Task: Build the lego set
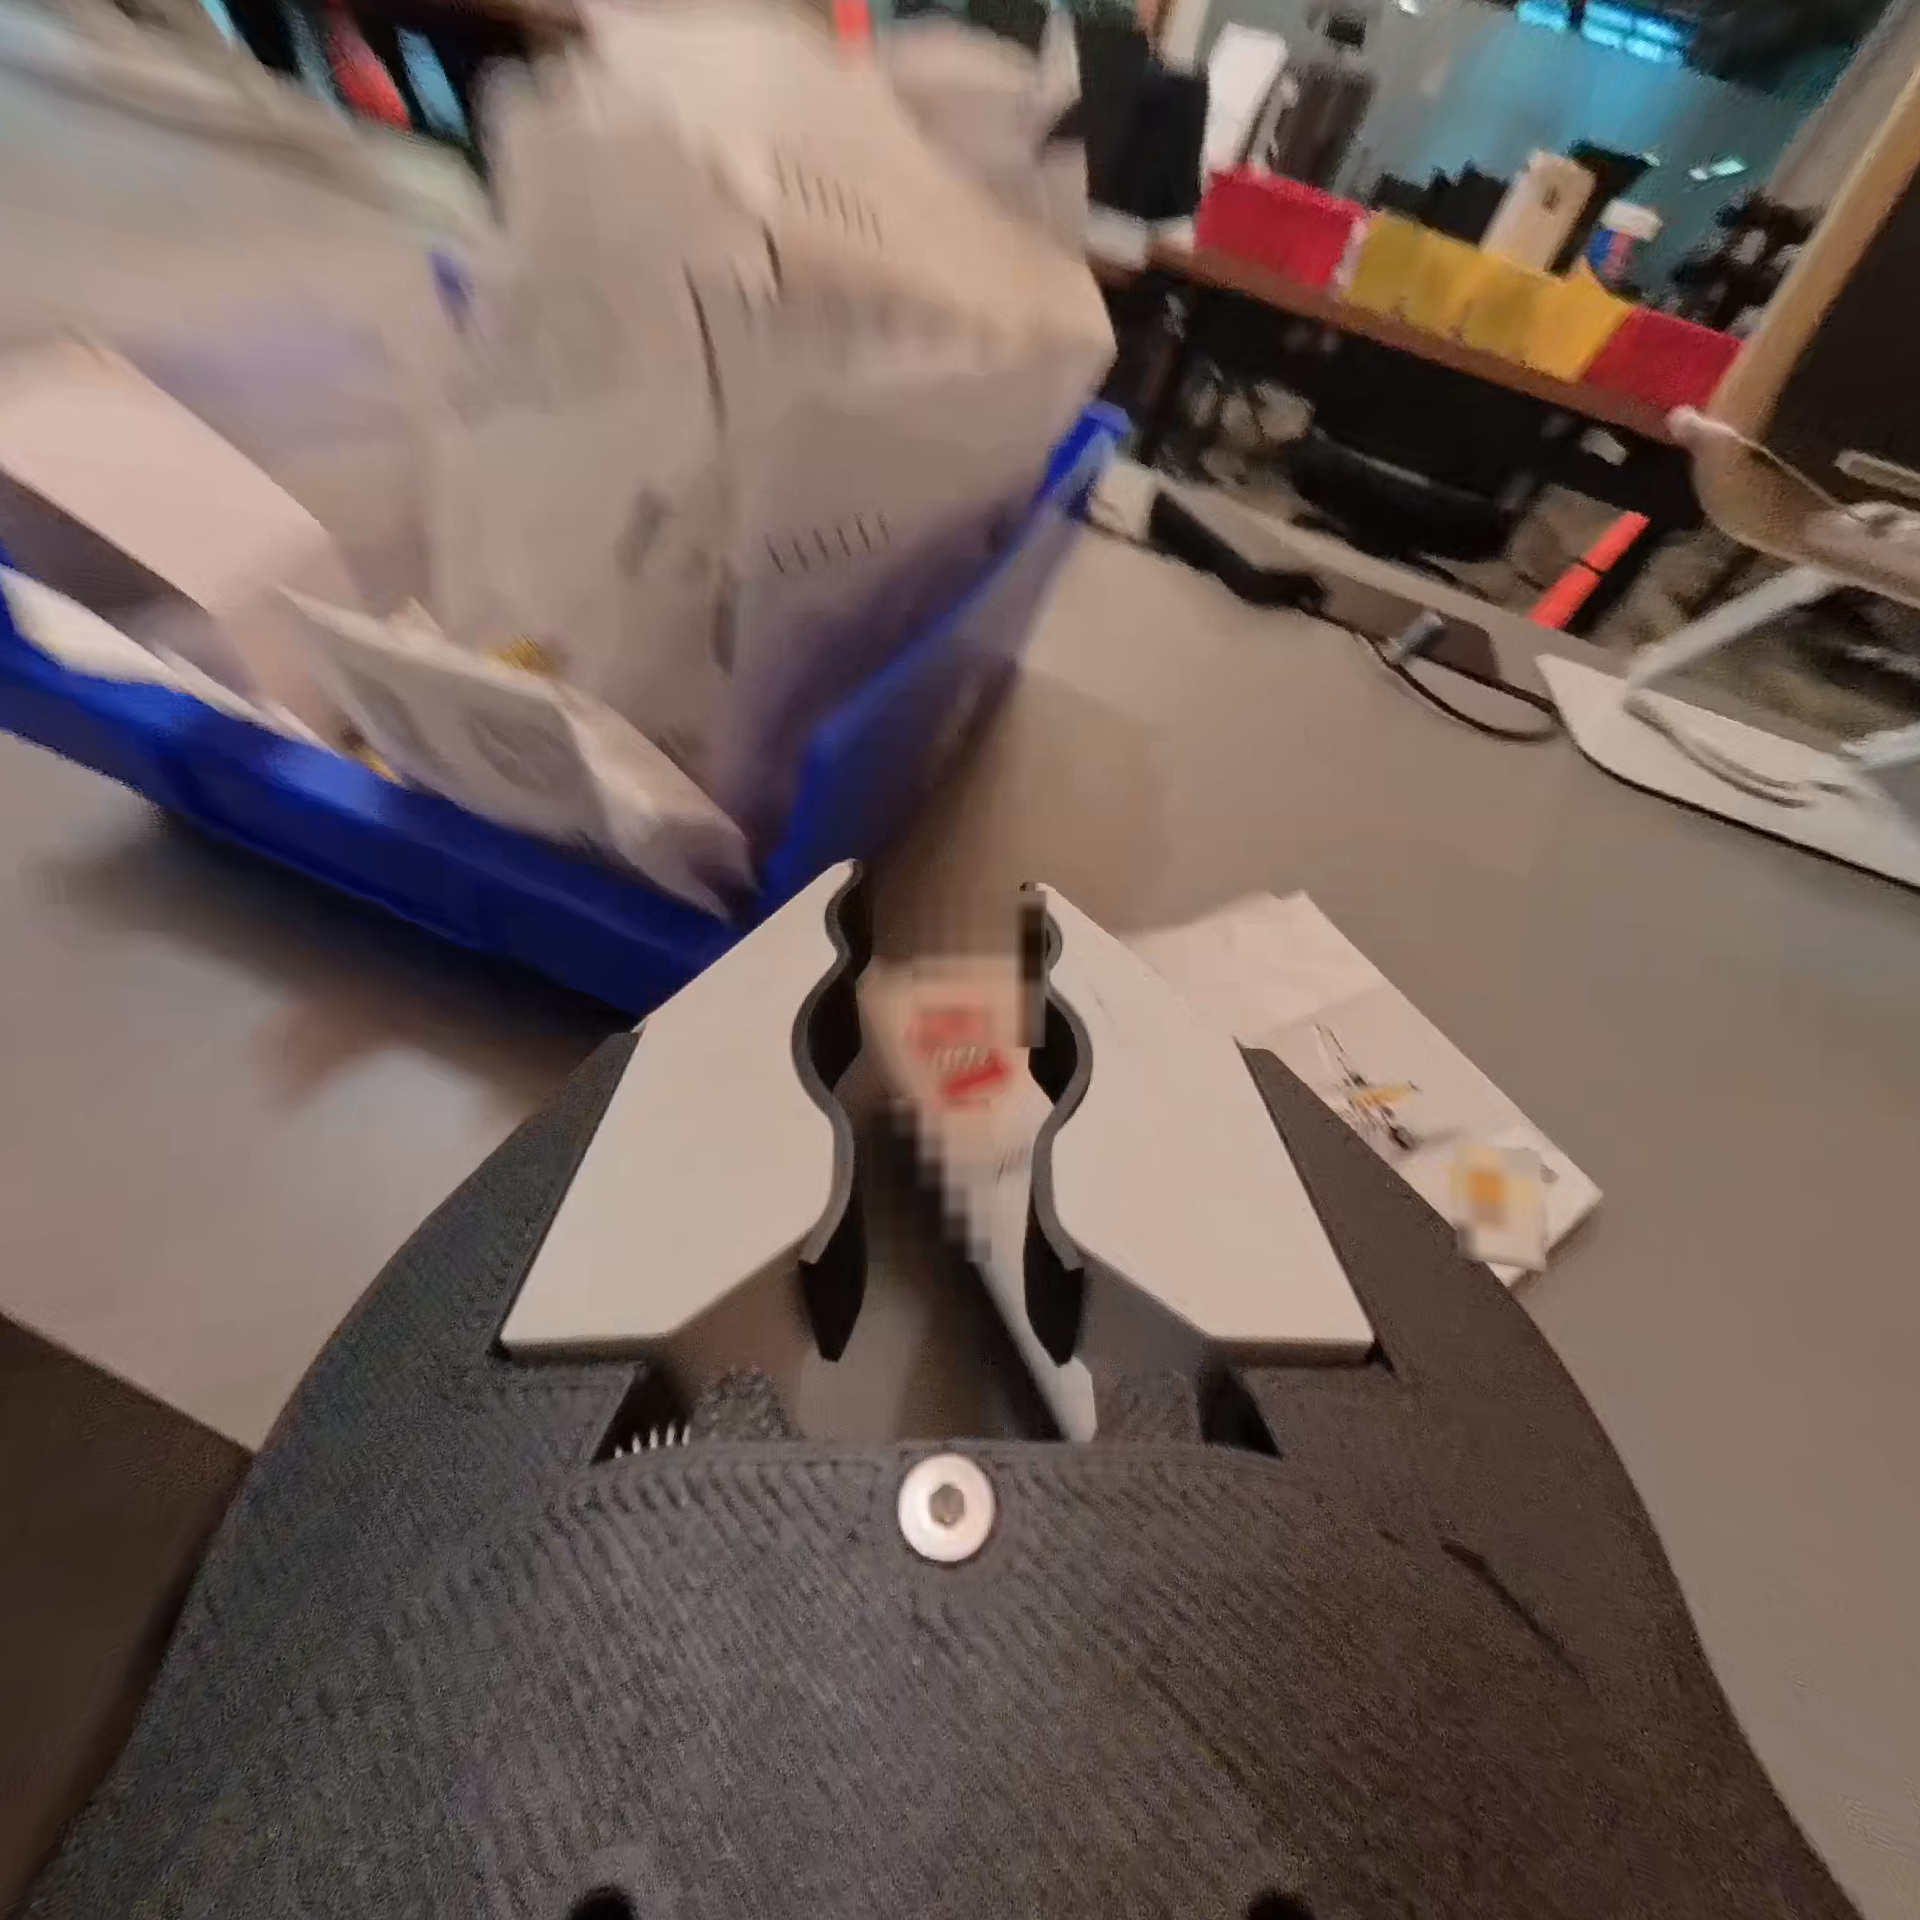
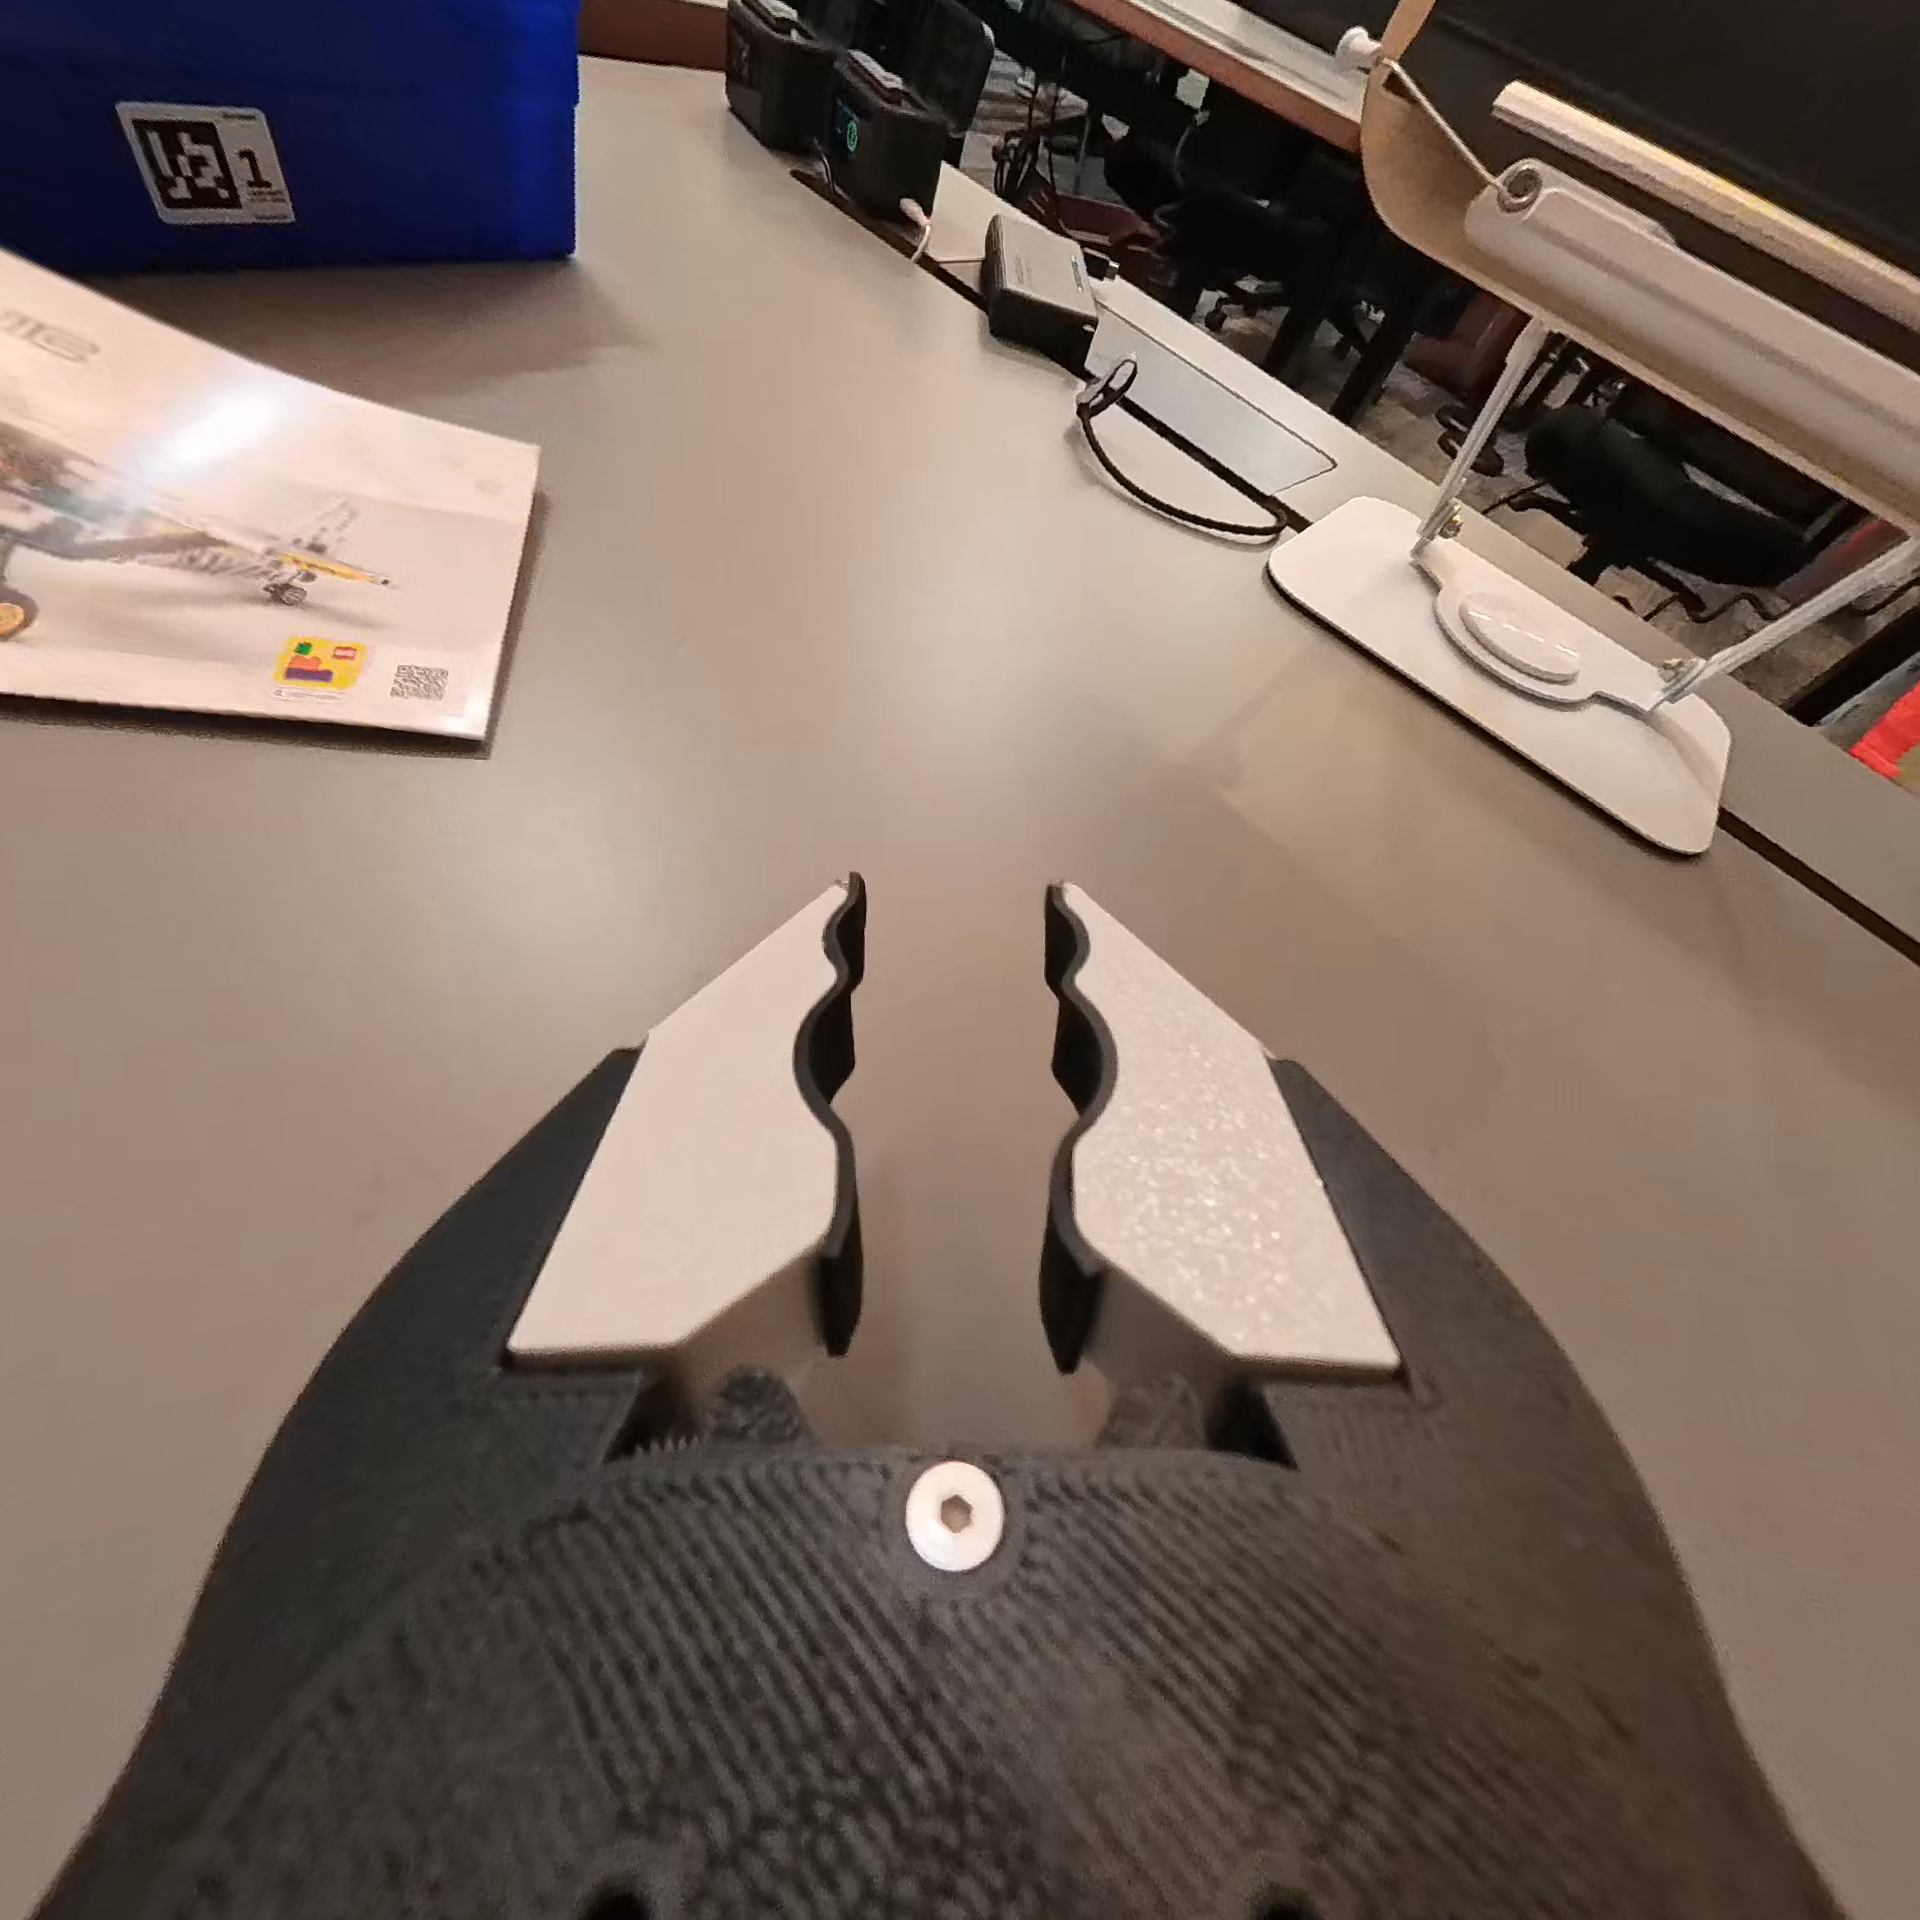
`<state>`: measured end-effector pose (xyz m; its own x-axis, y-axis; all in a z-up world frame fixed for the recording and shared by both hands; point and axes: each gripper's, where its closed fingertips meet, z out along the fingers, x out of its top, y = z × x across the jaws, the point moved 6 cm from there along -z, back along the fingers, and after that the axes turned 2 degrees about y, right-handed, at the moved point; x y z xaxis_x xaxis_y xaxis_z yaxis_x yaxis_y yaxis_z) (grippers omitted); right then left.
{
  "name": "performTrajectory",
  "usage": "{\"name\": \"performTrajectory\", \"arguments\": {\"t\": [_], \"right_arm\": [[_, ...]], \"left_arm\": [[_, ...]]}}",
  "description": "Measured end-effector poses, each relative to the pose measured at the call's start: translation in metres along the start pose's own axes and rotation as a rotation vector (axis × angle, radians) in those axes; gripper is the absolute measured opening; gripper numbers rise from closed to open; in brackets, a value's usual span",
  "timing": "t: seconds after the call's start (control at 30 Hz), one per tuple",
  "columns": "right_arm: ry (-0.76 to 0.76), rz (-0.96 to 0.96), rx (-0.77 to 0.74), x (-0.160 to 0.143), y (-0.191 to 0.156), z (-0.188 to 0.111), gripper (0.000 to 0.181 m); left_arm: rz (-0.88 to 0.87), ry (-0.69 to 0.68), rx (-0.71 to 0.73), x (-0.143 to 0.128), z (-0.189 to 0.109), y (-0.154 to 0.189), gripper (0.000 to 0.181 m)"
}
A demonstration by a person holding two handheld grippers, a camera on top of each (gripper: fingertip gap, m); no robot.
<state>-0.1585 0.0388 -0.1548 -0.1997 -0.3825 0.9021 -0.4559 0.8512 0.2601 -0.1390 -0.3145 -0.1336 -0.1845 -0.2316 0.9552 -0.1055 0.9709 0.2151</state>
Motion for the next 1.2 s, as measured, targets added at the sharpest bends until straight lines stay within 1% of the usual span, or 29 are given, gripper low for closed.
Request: {"name": "performTrajectory", "arguments": {"t": [0.07,0.1,0.13,0.17,0.23,0.3,0.33,0.37,0.47,0.53,0.6,0.7,0.8,0.87,0.93,1.0,1.03,1.07,1.13,1.2], "right_arm": [[-0.015,0.011,0.012,0.0,-0.002,0.003,0.034],[-0.025,0.019,0.027,0.0,-0.004,0.005,0.034],[-0.033,0.027,0.048,0.001,-0.006,0.007,0.036],[-0.038,0.034,0.071,0.003,-0.009,0.011,0.037],[-0.04,0.04,0.122,0.015,-0.014,0.019,0.038],[-0.02,0.024,0.162,0.039,-0.016,0.029,0.041],[-0.001,0.013,0.179,0.056,-0.016,0.034,0.043],[0.022,0.003,0.202,0.075,-0.017,0.038,0.044],[0.059,-0.038,0.311,0.14,-0.026,0.053,0.051],[0.073,-0.092,0.415,0.181,-0.042,0.063,0.062],[0.078,-0.148,0.499,0.217,-0.062,0.076,0.063],[0.078,-0.258,0.598,0.263,-0.104,0.102,0.061],[0.09,-0.427,0.657,0.302,-0.154,0.134,0.055],[0.085,-0.577,0.695,0.321,-0.191,0.155,0.052],[0.067,-0.79,0.664,0.334,-0.225,0.181,0.053],[0.06,-1.009,0.61,0.341,-0.257,0.21,0.049],[0.042,-1.096,0.605,0.34,-0.273,0.223,0.046],[0.011,-1.163,0.623,0.337,-0.289,0.235,0.043],[-0.074,-1.263,0.687,0.322,-0.317,0.257,0.042],[-0.177,-1.398,0.72,0.3,-0.331,0.278,0.048]], "left_arm": [[0.101,0.108,0.01,0.025,-0.003,-0.007,0.01],[0.113,0.159,0.02,0.039,-0.003,-0.01,0.018],[0.115,0.19,0.009,0.052,-0.002,-0.01,0.013],[0.096,0.206,-0.027,0.064,0.002,-0.005,0.013],[-0.007,0.198,-0.171,0.08,0.012,0.016,0.015],[-0.148,0.221,-0.376,0.087,0.019,0.051,0.013],[-0.194,0.24,-0.458,0.085,0.022,0.069,0.009],[-0.213,0.255,-0.521,0.078,0.025,0.087,0.0],[-0.18,0.219,-0.646,0.043,0.03,0.134,0.0],[-0.173,0.239,-0.71,0.027,0.025,0.147,0.0],[-0.19,0.263,-0.738,0.02,0.022,0.145,0.0],[-0.294,0.295,-0.696,0.014,0.029,0.125,0.0],[-0.41,0.306,-0.707,0.017,0.032,0.112,0.0],[-0.416,0.315,-0.696,0.015,0.034,0.109,0.0],[-0.393,0.308,-0.679,0.011,0.036,0.11,0.0],[-0.36,0.294,-0.685,0.009,0.036,0.114,0.0],[-0.352,0.298,-0.682,0.009,0.036,0.115,0.0],[-0.35,0.301,-0.679,0.009,0.036,0.115,0.0],[-0.363,0.293,-0.676,0.009,0.037,0.114,0.0],[-0.391,0.276,-0.689,0.008,0.039,0.113,0.0]]}}
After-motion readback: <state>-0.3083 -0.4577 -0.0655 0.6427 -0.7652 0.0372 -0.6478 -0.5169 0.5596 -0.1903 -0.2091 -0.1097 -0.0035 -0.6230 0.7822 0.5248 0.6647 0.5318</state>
